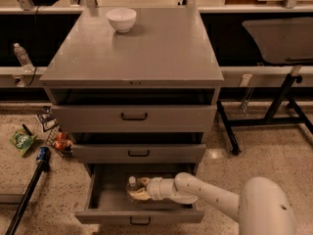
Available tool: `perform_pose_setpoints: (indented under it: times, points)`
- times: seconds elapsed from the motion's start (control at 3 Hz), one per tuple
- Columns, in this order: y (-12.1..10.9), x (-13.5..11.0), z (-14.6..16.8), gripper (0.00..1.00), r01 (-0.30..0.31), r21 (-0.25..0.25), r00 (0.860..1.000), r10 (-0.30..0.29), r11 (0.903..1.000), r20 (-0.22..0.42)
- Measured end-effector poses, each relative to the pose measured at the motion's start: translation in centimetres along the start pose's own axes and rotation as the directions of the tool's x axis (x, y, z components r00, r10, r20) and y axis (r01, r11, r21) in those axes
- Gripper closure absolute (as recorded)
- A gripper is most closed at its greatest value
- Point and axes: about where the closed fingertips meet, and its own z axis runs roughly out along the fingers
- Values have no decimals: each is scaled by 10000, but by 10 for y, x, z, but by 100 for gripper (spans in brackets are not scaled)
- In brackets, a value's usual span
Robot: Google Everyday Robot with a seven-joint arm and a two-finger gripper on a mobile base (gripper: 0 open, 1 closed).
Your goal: Pick water bottle from bottom drawer and place on counter
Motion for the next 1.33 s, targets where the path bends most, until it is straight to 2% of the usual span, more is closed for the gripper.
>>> perform_pose_setpoints:
  times: [0.33, 0.67, 1.0, 1.33]
  points:
    - [1, -24, -64, 100, 23, 1249, 9996, -58, 9922, 281]
    - [21, -40, -128, 100, -166, 1974, 9990, 79, 9802, 445]
    - [23, -64, -180, 100, -166, 2054, 9994, 99, 9785, 334]
    - [25, -119, -241, 100, -585, 1318, 9943, 459, 9895, 963]
